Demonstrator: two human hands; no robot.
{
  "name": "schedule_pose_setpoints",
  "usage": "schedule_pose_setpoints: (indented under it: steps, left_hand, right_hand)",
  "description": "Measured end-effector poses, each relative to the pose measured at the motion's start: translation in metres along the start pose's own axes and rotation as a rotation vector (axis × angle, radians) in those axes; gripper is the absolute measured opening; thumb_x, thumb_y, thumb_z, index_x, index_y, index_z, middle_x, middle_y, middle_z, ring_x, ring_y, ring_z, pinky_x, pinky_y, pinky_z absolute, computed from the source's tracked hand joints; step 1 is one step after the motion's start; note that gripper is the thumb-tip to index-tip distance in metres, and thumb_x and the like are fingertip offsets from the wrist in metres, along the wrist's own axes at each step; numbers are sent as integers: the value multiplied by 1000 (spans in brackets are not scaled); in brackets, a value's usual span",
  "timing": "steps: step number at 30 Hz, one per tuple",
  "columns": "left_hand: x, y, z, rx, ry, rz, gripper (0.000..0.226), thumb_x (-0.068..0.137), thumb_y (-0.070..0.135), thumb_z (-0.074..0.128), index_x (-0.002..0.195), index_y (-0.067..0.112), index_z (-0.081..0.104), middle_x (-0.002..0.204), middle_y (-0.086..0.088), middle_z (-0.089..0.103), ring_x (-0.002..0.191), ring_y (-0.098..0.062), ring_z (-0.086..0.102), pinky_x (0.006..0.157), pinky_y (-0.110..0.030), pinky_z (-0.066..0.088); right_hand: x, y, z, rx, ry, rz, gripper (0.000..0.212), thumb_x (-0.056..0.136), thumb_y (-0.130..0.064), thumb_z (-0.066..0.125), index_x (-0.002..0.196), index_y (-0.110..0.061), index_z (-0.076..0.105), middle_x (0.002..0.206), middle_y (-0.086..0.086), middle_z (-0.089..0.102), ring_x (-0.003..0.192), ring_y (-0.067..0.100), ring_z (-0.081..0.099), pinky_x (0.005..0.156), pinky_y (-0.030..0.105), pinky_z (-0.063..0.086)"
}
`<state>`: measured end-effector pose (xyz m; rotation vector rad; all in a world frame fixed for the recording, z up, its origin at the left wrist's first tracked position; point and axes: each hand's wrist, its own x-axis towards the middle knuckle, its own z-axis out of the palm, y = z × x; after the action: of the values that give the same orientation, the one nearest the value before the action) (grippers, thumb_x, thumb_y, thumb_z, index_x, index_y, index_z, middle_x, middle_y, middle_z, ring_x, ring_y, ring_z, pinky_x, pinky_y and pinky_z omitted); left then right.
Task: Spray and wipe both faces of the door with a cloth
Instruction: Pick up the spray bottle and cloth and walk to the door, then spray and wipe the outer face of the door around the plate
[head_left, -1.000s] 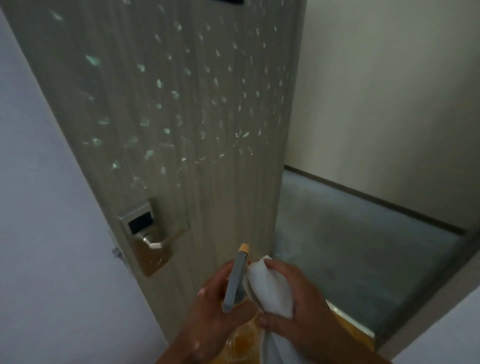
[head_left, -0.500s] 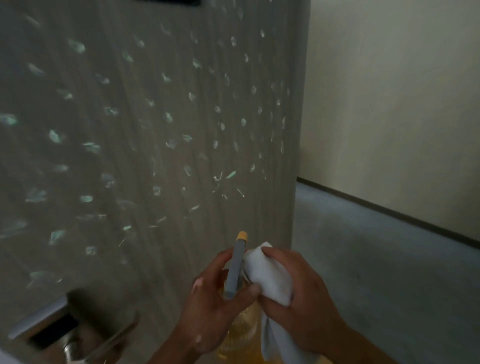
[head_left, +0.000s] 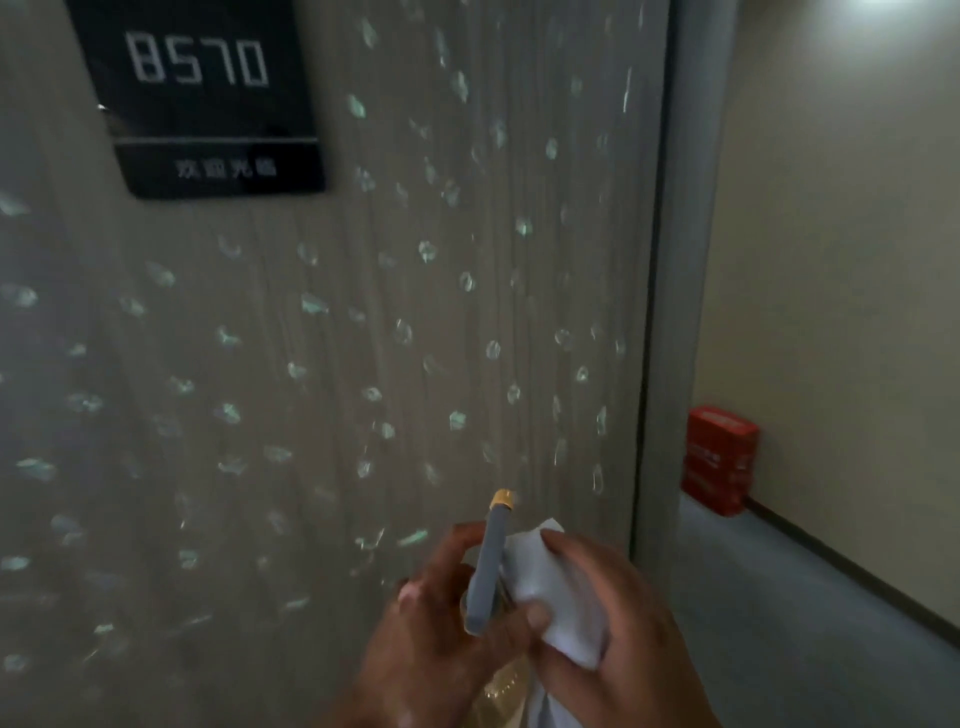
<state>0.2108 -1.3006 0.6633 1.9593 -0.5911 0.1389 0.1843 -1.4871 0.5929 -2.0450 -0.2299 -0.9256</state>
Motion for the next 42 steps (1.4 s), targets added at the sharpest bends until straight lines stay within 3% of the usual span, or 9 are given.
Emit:
schedule_pose_setpoints:
  steps: [5,8,16,21,24,29,34,38,42]
  left_hand:
    - [66,44,9,-15,39,92,65,61,67,75,123,63,53,102,20,76,95,2,71,85,-30,58]
    - [100,71,4,9,78,180,56,67,64,74,120,50,62,101,18,77,92,1,72,84,-31,58]
    - [168,152,-29,23,173,383,45,72,60,75,114,48,64,101,18,77,95,0,72,88,-37,59]
    - [195,202,-36,-58,197,349,32,78,49,81,101,30,70,86,2,78,79,-15,74,77,-42,63]
    - [213,228,-33,-20,222,341,21,84,39,78,96,24,69,79,-2,73,70,-20,69,70,-40,60]
    - [240,258,-5,-14,310,248,17,81,29,79,93,21,70,77,-4,71,71,-23,72,75,-45,62]
    - [253,264,24,16,389,182,17,80,29,80,91,20,70,81,-5,73,77,-25,74,79,-52,63]
    - [258,270,35,40,443,151,15,81,27,80,90,21,70,84,-7,76,79,-26,75,77,-47,63]
    - [259,272,36,51,455,145,18,80,27,81,92,21,70,83,-5,74,72,-20,72,71,-37,62]
  right_hand:
    - [82,6,-36,47,57,-150,68,73,-50,76,138,-33,62,139,-13,62,128,5,60,100,26,49]
    - [130,-4,-52,93,98,-218,66,75,-47,74,137,-26,62,137,-7,64,125,6,62,98,15,48]
    - [234,-39,-87,72,239,-426,67,73,-47,76,137,-35,61,133,-15,64,122,-1,62,95,9,45]
    - [287,-40,-119,58,303,-479,69,73,-42,79,139,-38,58,133,-23,60,121,-9,56,94,1,38]
    - [321,-30,-141,28,306,-489,77,76,-31,87,141,-47,49,134,-28,54,120,-14,50,94,5,38]
    - [372,-9,-177,-7,342,-498,79,78,-24,88,147,-33,50,136,-13,54,118,4,50,93,13,33]
    - [403,13,-196,15,359,-495,75,80,-27,83,147,-32,49,137,-12,53,119,6,48,91,16,34]
    - [418,21,-202,26,340,-469,73,81,-32,81,147,-33,49,140,-8,53,116,6,47,86,7,27]
    - [427,20,-203,25,351,-478,73,82,-30,81,146,-35,48,141,-7,52,114,4,44,84,11,30]
